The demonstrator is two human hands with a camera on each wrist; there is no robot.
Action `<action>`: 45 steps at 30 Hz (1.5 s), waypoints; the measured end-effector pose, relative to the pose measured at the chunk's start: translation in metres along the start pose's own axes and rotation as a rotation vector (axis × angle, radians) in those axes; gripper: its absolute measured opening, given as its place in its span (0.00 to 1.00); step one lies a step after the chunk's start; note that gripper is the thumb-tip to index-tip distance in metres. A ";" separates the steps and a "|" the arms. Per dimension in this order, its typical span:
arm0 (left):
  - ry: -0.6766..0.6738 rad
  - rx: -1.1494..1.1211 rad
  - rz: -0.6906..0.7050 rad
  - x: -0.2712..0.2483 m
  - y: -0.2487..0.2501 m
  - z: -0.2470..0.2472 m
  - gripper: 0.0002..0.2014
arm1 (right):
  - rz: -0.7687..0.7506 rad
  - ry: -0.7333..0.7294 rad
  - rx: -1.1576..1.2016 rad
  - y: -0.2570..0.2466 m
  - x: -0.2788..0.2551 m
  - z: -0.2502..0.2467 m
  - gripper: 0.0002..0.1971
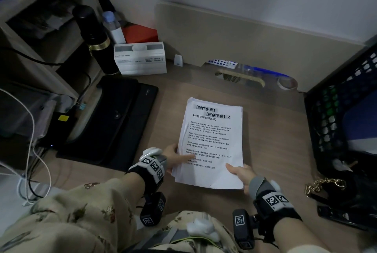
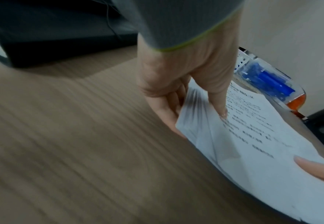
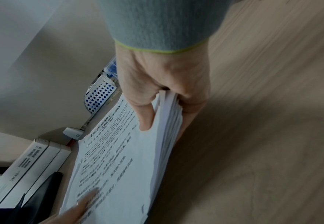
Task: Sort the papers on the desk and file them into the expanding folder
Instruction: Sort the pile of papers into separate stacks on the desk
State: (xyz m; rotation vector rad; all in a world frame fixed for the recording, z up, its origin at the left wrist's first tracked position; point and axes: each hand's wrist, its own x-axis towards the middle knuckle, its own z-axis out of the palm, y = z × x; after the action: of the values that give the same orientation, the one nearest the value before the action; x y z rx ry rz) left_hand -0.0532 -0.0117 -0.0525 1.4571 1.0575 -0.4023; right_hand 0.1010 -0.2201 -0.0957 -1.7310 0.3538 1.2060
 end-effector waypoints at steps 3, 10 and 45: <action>-0.040 0.002 0.003 0.002 -0.002 -0.004 0.30 | -0.003 -0.004 -0.014 0.000 -0.001 -0.001 0.20; -0.207 -0.197 -0.034 0.010 -0.017 -0.019 0.33 | -0.004 0.000 0.000 -0.002 -0.004 0.001 0.19; -0.142 -0.124 -0.021 0.014 -0.021 -0.003 0.30 | -0.331 0.392 -0.122 0.001 -0.008 -0.009 0.04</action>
State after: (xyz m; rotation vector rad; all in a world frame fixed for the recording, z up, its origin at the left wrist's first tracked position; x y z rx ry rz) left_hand -0.0634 -0.0066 -0.0756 1.2890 0.9675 -0.4409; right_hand 0.1014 -0.2300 -0.0886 -2.0394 0.2133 0.6607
